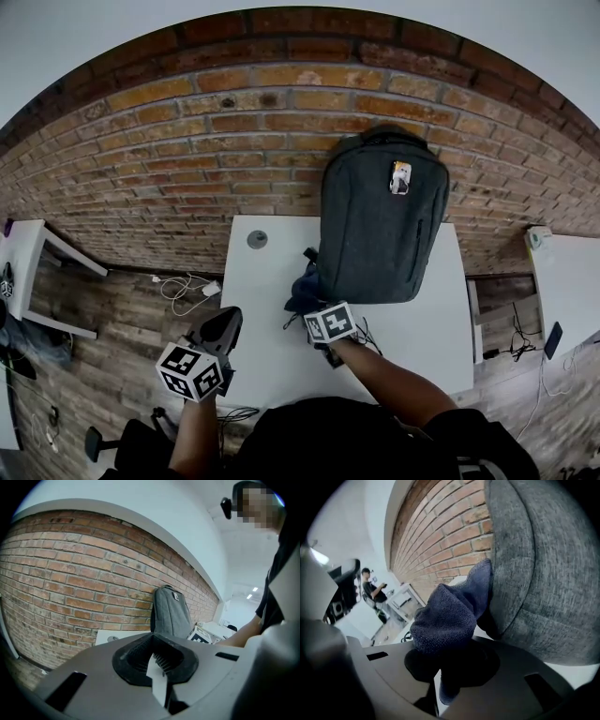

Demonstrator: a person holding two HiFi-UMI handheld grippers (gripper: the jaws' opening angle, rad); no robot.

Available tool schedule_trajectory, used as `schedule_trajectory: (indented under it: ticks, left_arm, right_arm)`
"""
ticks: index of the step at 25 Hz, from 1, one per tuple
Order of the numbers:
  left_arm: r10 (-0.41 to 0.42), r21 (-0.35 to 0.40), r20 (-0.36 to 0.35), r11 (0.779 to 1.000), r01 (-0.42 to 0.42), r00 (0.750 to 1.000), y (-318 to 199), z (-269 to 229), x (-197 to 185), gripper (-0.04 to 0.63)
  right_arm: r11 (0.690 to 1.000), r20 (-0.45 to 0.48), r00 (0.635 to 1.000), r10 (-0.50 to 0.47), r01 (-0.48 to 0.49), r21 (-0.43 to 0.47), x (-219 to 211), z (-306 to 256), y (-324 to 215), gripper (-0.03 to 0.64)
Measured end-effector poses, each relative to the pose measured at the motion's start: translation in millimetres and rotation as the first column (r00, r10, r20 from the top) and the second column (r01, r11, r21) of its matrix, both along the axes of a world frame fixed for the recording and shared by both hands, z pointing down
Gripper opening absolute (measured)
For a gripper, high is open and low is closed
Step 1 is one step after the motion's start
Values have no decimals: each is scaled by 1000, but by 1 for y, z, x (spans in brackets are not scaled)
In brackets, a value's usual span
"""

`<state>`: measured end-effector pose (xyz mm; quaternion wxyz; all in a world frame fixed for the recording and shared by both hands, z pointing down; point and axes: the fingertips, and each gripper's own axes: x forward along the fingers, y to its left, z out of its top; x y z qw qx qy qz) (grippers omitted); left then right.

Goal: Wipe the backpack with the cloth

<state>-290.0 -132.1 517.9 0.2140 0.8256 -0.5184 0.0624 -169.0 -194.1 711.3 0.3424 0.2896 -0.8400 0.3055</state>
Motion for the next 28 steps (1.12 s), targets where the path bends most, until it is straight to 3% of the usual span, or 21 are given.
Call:
schedule_trajectory:
  ticks: [7,16,21,28]
  left_arm:
    - [3,-4,-6,1000,-3,1000,-1,2,1,-5]
    - [7,0,-4,1000,-7,1000,-6,2,0,-5]
    - [-3,-5,-7,1000,3,1000,-4,3,-3,-6]
    - [-10,-3,-6,1000,10,1000,-2,3,-3,-5]
  right_arm:
    - [975,194,956,221,-216,-45,-14,-53,-44,64]
    - [956,351,900,257,-290,42,-15,-133,-101,64]
    - [945,364,901,235,-299,129,-10,-172,-130,64]
    - [918,381,887,262,-350,184,-6,-220,-169,64]
